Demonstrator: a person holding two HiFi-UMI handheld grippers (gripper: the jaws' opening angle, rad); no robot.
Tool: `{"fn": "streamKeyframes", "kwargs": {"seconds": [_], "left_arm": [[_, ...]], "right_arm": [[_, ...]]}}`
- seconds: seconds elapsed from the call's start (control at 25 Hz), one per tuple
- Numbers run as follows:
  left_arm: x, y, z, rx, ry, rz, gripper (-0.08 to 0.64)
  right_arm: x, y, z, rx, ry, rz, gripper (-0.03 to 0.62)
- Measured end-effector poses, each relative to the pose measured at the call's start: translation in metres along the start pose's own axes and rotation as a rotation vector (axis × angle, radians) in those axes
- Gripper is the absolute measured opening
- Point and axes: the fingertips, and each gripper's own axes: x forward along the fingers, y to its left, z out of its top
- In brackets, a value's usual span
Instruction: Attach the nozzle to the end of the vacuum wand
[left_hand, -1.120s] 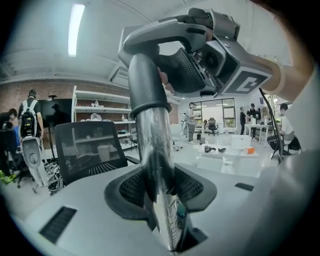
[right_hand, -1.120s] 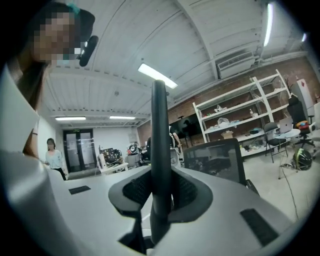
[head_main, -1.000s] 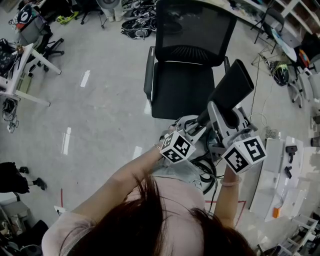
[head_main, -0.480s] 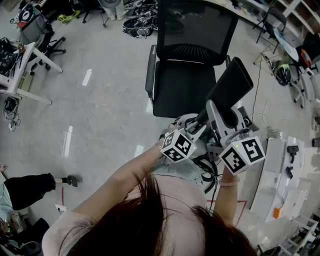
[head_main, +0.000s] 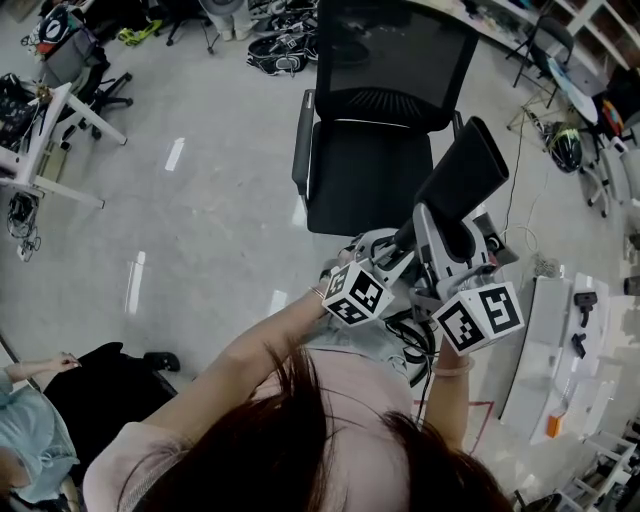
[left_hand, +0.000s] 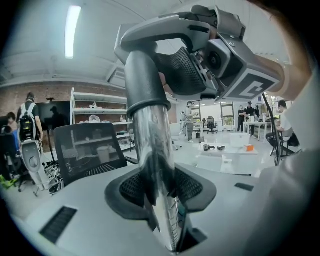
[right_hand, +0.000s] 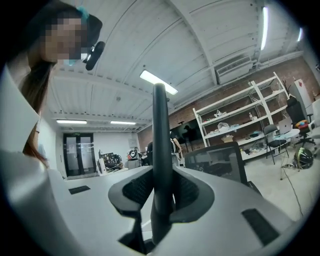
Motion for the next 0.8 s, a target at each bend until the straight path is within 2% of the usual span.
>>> {"fn": "streamKeyframes", "kwargs": {"seconds": [0.28, 0.8], "left_arm": [[0.001, 0.000, 0.002, -0.005, -0.003, 0.005, 0.143], [-0.003, 0.006, -0.003, -0.009, -0.004, 0.022, 0.143]], "right_arm": [[-0.005, 0.001, -0.002, -0.029, -0.002, 0.005, 0.106], [-0.029, -0.001, -0.010, -0.025, -0.015, -0.010, 0.112]]}}
